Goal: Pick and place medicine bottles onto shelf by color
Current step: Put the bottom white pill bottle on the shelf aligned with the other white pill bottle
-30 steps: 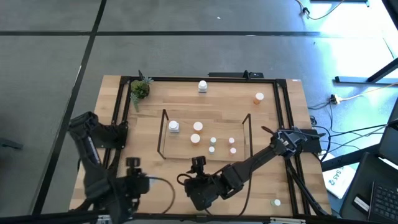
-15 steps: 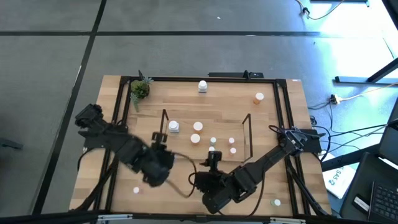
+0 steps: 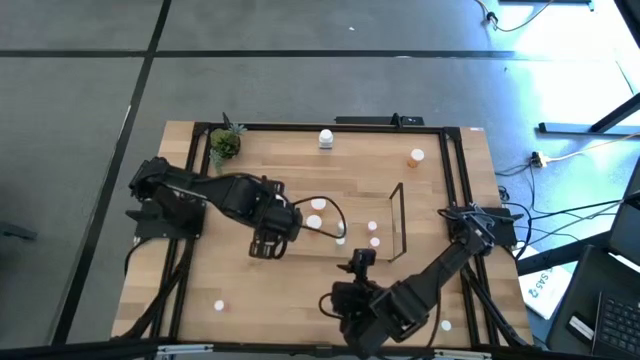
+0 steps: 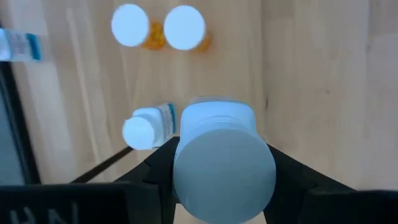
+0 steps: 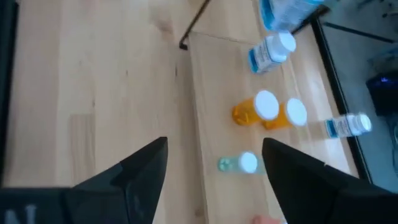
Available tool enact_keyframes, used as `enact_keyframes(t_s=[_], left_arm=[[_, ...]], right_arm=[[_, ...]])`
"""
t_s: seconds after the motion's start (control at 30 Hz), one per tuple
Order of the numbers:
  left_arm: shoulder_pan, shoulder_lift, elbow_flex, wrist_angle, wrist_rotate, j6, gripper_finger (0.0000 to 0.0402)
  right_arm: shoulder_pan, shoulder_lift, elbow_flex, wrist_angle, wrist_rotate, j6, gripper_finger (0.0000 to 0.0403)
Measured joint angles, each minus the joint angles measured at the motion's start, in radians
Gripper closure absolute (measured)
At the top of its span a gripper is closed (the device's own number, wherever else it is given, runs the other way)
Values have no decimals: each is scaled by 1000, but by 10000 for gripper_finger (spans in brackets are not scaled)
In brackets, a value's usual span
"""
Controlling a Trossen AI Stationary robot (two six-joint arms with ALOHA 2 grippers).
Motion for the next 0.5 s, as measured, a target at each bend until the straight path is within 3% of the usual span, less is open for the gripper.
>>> enact_keyframes(t_s=[0.17,0.5], left_arm=[[15,0,-32,9,11,7,247],[13,0,-166,188,12,22,248]], right_arm=[[37,0,0,-89,89,129,139],[48,-10,0,-86,121,132,139]])
